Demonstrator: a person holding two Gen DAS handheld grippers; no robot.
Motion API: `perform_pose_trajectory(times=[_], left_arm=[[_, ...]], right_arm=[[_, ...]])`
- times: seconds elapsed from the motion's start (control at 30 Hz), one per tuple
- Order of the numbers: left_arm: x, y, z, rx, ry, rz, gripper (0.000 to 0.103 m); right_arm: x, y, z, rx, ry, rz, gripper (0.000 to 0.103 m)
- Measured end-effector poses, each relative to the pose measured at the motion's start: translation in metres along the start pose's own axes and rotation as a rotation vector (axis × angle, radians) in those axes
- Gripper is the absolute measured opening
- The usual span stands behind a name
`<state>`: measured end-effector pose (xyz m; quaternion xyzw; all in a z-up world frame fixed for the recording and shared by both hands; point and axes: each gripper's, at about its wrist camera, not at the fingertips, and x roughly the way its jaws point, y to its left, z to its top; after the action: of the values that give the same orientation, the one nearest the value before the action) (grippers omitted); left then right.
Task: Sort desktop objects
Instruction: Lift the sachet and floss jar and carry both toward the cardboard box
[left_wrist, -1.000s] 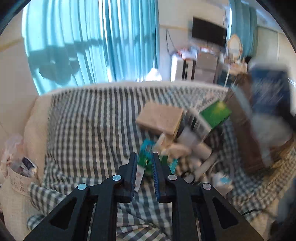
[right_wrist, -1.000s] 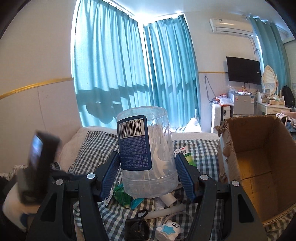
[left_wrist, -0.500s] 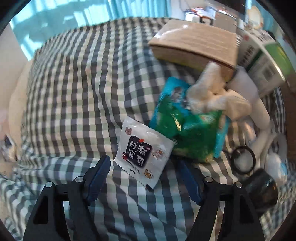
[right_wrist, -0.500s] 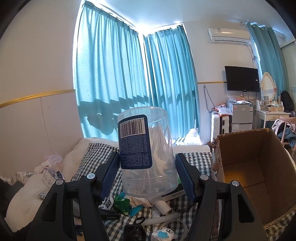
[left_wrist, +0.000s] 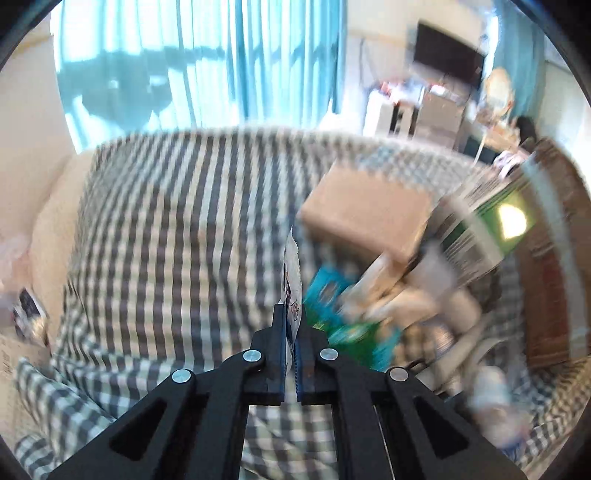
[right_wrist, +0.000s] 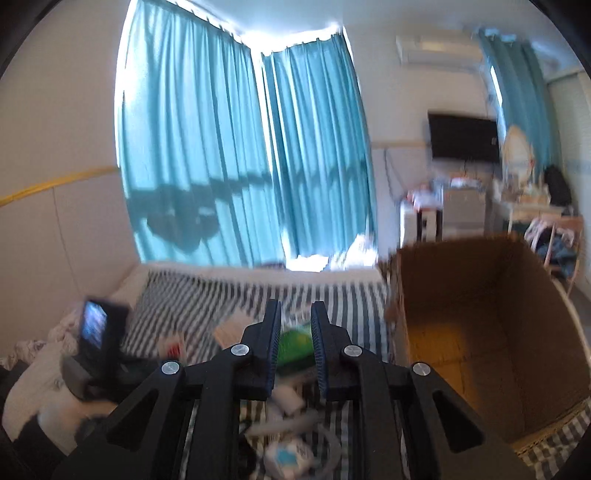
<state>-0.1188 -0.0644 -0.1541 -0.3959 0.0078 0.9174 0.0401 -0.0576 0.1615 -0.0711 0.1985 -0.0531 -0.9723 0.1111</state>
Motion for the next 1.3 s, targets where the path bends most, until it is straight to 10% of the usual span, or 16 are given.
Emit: perform_pose_trajectory(times=[0.1, 0.5, 0.73, 1.1, 1.3], left_arm=[[-0.036, -0.007, 0.023, 0.005, -0.08, -0.061, 0.003], [-0.178, -0.082, 0.111, 0.192, -0.385, -0.275, 0.003], [-0.209, -0.127, 0.14, 0.222, -0.472, -0.32, 0.003], [-0.24, -0.149, 0.134, 0.245, -0.534, -0.274, 0.003], [-0.245, -0.153, 0.136, 0.229, -0.565, -0.297, 0.003]], right_arm=[[0.024, -0.008, -0.017, -0.014, 0.178, 0.061, 0.073], [0.069, 0.001, -0.112, -0.24, 0.726, 0.045, 0.073], [0.117, -0.018, -0.188, -0.161, 0.913, 0.065, 0.061], [0.01, -0.023, -0.067, -0.073, 0.448, 0.166, 0.06], [-0.071, -0.051, 0.0, 0.003, 0.074, -0.043, 0.06]])
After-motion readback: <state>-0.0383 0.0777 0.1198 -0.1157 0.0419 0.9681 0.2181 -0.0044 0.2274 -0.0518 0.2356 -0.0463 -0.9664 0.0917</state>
